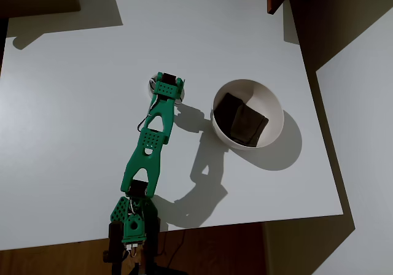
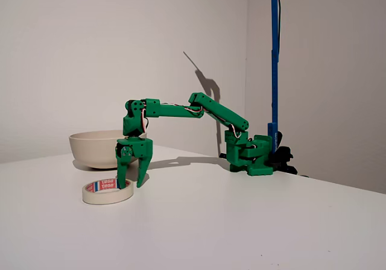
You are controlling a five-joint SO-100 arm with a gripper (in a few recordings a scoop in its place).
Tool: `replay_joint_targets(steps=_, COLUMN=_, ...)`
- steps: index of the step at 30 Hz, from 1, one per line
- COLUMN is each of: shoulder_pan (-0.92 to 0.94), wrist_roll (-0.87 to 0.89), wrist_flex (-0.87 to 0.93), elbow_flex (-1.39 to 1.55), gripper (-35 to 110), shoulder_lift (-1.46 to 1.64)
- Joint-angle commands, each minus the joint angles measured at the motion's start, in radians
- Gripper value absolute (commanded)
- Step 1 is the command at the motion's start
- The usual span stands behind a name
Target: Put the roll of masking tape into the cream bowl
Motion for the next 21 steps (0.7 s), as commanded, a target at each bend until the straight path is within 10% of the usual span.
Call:
replay_joint_targets(steps=1, shoulder_pan=-0.012, wrist_roll=-0.008, wrist_flex=0.006, elbow_flex=-0.044, gripper=2, shoulder_lift=0.034)
replay_joint_targets(steps=21, shoulder_pan=-0.11, wrist_roll=0.091, wrist_flex=0.071, elbow_flex=-0.063, gripper=-8, shoulder_lift=0.44)
